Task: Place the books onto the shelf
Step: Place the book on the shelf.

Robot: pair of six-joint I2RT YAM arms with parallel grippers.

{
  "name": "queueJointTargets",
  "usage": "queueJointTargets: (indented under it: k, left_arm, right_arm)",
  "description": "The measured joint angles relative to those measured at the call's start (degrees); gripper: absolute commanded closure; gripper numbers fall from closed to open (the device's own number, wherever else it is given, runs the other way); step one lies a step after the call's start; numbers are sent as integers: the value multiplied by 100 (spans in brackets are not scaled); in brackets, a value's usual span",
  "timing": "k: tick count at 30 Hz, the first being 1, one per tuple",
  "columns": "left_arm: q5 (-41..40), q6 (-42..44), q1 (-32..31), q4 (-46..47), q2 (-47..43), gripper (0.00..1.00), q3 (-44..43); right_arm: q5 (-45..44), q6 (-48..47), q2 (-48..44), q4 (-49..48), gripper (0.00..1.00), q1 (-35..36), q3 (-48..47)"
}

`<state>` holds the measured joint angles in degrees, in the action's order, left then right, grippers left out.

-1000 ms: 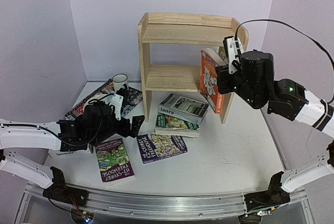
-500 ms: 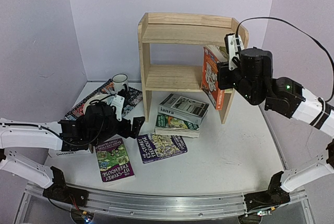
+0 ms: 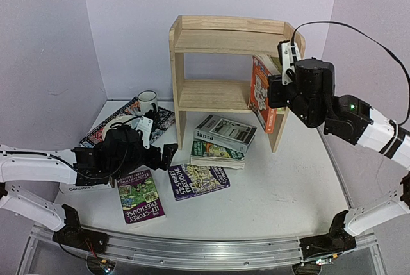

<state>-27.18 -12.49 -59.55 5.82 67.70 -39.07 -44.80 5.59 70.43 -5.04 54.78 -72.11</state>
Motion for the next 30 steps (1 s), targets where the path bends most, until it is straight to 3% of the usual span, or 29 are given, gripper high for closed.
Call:
queueJointTargets:
  k: [30]
  left_arm:
    - [7, 0, 0, -14, 115, 0, -31]
  right_arm:
    - [20, 126, -14, -221, 100, -100, 148]
